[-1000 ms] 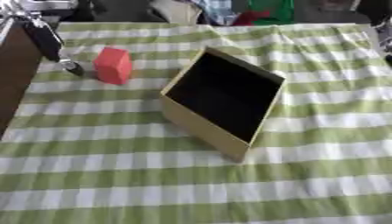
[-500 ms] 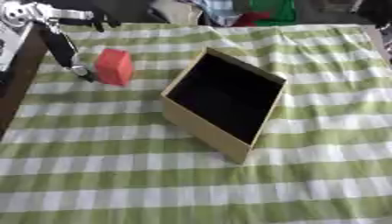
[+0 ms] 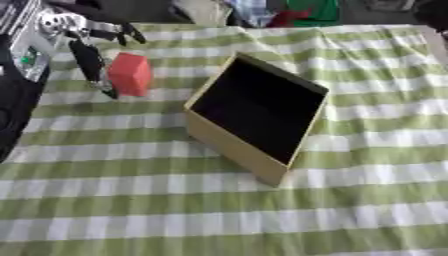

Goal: Pick up objects on the table and place them in the box.

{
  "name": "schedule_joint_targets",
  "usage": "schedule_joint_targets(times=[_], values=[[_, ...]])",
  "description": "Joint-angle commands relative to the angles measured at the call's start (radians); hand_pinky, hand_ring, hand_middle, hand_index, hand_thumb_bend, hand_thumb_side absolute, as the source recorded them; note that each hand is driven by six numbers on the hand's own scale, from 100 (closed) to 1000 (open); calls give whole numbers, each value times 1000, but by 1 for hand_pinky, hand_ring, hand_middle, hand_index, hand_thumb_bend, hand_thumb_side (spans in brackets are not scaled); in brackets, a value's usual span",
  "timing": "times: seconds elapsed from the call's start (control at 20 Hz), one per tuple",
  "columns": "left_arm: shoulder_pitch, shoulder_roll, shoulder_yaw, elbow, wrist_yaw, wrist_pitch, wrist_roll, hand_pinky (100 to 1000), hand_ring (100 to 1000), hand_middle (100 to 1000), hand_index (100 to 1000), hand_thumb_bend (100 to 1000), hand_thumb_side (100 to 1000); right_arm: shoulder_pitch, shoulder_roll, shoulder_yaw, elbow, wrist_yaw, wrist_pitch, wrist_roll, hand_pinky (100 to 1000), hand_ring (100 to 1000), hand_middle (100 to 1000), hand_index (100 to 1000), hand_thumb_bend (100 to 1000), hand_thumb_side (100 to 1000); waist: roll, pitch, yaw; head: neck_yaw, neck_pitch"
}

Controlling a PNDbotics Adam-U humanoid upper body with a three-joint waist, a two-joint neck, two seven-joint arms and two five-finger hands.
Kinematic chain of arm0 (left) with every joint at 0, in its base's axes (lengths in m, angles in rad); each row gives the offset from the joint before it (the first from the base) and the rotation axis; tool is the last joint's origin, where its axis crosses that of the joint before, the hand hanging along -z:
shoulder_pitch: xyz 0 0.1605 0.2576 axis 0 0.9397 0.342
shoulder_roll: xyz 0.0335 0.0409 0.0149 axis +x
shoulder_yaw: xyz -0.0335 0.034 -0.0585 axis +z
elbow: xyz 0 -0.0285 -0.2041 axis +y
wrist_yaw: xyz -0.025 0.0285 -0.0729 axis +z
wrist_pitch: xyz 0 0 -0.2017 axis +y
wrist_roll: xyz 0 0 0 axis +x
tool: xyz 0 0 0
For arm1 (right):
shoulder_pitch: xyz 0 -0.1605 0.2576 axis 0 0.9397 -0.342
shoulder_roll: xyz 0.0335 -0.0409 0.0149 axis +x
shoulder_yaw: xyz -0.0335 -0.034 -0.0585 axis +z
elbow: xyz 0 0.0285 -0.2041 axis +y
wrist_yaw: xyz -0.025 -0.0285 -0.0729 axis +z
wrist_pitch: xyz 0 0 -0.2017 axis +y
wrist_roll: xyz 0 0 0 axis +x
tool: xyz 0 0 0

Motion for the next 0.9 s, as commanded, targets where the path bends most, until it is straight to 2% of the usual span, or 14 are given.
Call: schedule_joint_targets(times=[0.05, 0.6, 0.9], values=[[-38, 10, 21, 6, -42, -3, 4, 923, 925, 976, 972, 673, 100, -14, -16, -2, -20, -8, -1, 5, 906, 770, 678, 886, 100, 513, 0, -15, -2, 6, -13], [-108, -6, 52, 33, -133, 0, 27, 922, 941, 950, 953, 695, 100, -27, -23, 4, -20, -10, 0, 16, 907, 771, 678, 886, 100, 519, 3, 11, -17, 32, -37], [-106, -14, 50, 60, -149, -3, -27, 935, 934, 940, 953, 734, 100, -29, -25, 3, -20, -12, 1, 15, 908, 771, 679, 887, 100, 526, 2, 26, -19, 34, -46]])
